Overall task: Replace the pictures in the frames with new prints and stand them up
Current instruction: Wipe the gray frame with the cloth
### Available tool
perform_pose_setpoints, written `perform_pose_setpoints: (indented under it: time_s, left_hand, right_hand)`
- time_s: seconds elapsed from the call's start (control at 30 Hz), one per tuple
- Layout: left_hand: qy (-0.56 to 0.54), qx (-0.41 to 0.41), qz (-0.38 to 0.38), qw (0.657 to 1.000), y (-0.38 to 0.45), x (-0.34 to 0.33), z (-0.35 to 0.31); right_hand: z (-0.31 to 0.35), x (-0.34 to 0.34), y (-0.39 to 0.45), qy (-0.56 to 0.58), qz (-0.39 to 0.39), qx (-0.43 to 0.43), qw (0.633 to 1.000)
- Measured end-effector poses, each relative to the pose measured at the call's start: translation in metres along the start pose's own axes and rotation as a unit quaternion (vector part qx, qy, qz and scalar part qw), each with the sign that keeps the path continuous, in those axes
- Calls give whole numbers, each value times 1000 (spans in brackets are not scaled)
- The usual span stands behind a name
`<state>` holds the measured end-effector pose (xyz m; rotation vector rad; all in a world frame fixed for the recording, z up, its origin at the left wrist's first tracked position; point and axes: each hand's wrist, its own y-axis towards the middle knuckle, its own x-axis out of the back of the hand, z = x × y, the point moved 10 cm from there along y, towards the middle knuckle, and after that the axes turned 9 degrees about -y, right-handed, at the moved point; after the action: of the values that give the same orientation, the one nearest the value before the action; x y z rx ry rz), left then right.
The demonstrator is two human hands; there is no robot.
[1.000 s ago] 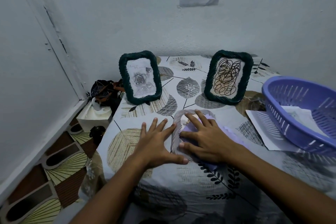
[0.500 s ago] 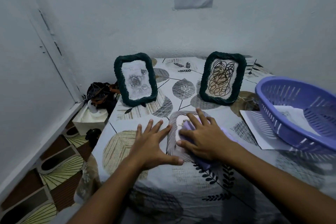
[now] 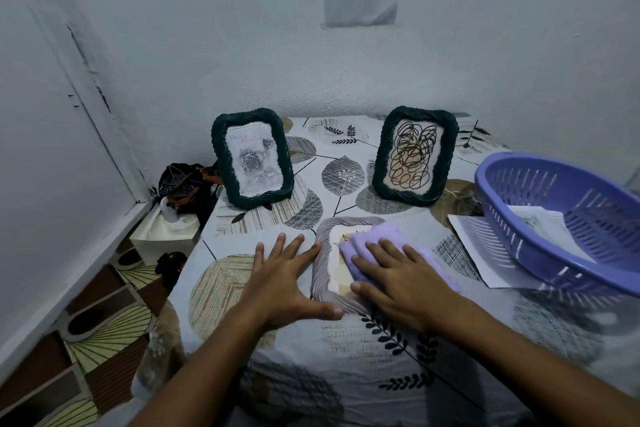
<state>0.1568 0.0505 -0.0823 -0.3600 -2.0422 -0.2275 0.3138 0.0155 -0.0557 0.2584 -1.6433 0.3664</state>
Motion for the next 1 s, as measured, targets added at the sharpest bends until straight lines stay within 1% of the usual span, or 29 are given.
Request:
perform_pose_setpoints:
  time_s: [0.13,0.23,0.4,0.5,0.63,0.73,0.83,0.93,1.0]
  left_hand:
    - [0,0,1,1000,-1,0,0]
    - [-2,2,1,1000,-1,0,0]
    - [2,4,0,1000,-1,0,0]
    - [10,4,2,1000,0,0,0]
    - [15,4,5,1000,0,0,-1]
    - [14,7,9,1000,-1,0,0]
    - [16,8,10,1000,-1,-1,0]
    - [18,9,11,1000,0,-2,1]
    - [22,8,11,1000,0,-2,0]
  right_hand:
    - [-17,-4,25,-6,5,-11,1000]
    - [-10,-3,42,10,7,-3,1000]
    - [14,2,39,26,2,52,998]
    - [8,9,24,15,-10,78,997]
    - [-15,13,24,-28,-5,63,998]
    - [-32,15,36,-46,-15,39,998]
    - [-41,20,48,-24,-25,23,999]
    - [-44,18,56,17,-7,9,1000]
    - [-41,12,61,31,5,15,999]
